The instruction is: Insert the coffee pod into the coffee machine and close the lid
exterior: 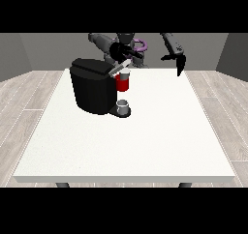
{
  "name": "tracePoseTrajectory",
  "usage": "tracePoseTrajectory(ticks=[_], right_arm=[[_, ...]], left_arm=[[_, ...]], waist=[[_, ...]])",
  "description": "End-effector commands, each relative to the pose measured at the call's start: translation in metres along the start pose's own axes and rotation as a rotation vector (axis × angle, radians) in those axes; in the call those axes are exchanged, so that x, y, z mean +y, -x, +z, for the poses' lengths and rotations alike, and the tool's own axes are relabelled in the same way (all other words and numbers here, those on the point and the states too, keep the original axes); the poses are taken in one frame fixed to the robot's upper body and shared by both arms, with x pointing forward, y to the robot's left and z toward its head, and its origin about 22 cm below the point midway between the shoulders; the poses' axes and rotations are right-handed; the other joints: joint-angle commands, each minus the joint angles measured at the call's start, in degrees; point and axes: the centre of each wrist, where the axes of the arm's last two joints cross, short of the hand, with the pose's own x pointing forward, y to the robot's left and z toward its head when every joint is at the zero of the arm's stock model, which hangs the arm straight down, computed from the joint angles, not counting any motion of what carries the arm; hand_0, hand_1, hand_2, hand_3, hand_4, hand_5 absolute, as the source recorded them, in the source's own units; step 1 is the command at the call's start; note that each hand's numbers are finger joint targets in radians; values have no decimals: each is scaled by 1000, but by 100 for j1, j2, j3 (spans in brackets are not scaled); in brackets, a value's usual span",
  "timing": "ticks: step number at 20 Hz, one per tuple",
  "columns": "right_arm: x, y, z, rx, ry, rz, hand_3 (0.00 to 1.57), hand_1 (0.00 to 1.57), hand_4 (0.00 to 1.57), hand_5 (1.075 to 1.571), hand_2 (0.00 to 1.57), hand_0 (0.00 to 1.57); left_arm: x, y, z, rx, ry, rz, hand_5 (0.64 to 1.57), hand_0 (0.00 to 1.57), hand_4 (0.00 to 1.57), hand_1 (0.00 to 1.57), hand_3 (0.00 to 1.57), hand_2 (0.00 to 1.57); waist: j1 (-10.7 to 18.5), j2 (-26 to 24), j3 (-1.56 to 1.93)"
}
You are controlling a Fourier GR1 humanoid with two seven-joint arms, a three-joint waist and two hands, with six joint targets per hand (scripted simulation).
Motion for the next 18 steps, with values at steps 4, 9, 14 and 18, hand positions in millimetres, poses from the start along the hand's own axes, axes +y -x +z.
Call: tracePoseTrajectory(ticks=[4, 9, 14, 18], right_arm=[[7, -22, -19, -116, -23, -2, 0, 0, 352, 1571, 0, 0], [43, -35, -1, -112, -131, -32, 0, 0, 440, 1571, 0, 0], [47, -12, 10, -116, -225, -35, 0, 0, 487, 1571, 0, 0], [71, -7, 50, -198, -398, -110, 0, 0, 493, 1571, 0, 0]], left_arm=[[1, -1, -3, -40, 38, 8, 1571, 0, 372, 0, 0, 0], [3, 16, 6, 22, 24, 20, 1571, 0, 341, 0, 0, 0], [-3, 17, 13, 1, 32, 42, 1571, 0, 353, 0, 0, 0], [-15, 30, 16, 6, 14, 42, 1571, 0, 168, 0, 0, 0]], waist=[[242, 259, -26], [146, -127, -28], [180, -123, -27], [65, -239, -27]])
